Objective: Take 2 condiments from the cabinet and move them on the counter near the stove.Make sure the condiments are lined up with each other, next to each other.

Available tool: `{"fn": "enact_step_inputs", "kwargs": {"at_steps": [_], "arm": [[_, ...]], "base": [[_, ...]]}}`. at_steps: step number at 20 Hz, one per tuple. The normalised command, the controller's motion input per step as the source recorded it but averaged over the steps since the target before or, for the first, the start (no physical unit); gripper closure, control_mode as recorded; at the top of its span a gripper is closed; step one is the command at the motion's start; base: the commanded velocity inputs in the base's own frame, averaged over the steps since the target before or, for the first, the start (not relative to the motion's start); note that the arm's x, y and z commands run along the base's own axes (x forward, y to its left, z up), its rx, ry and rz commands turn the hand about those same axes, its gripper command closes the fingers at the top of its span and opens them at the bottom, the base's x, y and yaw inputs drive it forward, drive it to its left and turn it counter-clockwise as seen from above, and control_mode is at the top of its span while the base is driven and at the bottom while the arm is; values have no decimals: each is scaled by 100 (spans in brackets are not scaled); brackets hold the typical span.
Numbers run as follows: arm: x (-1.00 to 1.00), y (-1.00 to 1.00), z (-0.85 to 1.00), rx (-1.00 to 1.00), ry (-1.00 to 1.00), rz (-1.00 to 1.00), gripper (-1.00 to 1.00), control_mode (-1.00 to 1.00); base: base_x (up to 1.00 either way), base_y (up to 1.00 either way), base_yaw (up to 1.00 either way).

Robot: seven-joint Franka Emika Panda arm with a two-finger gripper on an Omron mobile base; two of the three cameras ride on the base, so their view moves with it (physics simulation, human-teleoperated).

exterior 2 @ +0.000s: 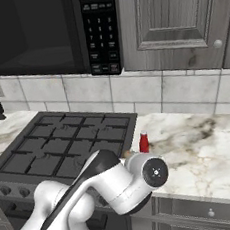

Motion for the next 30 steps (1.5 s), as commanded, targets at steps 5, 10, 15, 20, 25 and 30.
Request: {"fn": "enact_step_inputs", "kwargs": {"at_steps": [5,10,15,20,25,30], "arm": [[1,0,-12,-5,-1,0,100,-100],[0,0,-21,-8,-3,0,100,-100],[0,0,-20,-8,-6,1,100,-100],[6,-1,-19,-7,-10,8,100,-100],[8,-8,-7,-3,-5,11,100,-100],[4,-16,0,0,0,11,100,-100]], "base": [[0,0,0],[0,0,0],[0,0,0],[0,0,0],[0,0,0],[0,0,0]]}}
